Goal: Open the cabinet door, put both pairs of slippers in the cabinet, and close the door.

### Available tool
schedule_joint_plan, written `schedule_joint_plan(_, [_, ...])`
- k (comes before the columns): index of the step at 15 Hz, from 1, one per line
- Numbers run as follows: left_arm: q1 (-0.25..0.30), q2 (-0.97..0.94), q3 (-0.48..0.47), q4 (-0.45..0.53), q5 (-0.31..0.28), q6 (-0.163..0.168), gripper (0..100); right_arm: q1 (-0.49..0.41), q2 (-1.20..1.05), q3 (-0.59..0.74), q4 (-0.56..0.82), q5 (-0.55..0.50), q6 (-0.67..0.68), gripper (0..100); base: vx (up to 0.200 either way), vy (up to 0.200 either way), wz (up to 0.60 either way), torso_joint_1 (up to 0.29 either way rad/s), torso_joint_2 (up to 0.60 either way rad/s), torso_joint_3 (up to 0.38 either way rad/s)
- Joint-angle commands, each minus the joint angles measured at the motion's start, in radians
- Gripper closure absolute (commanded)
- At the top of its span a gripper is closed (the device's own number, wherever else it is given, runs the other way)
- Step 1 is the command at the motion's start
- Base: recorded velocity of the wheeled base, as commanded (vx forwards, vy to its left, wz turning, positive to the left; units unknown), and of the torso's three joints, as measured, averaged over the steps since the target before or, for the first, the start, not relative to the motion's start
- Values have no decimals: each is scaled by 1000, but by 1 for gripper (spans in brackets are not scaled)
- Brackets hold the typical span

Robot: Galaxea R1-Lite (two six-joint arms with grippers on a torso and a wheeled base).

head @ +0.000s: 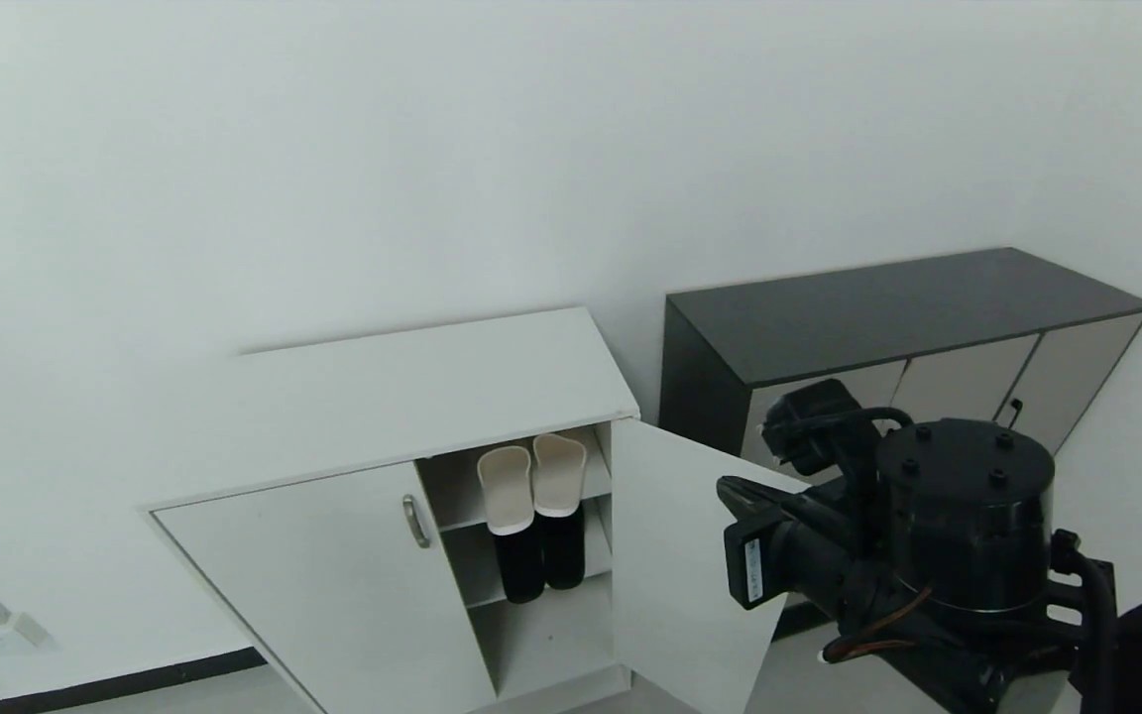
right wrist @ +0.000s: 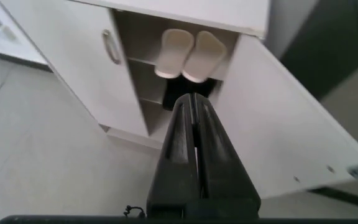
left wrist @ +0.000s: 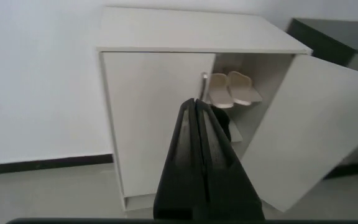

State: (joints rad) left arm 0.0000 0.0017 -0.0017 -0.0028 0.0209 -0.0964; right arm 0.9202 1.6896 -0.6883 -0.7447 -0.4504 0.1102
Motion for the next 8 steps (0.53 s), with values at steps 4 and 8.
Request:
schedule_joint_plan(4, [2,1,0,0,1,0,100,-27,18,-2,-9,3,-3,100,0,0,0,0,0,0])
schedule_joint_plan(8, [0,1,0,0,1,0,100,-37,19,0,-21,3,-15,100,-50,0,0,1,1,1])
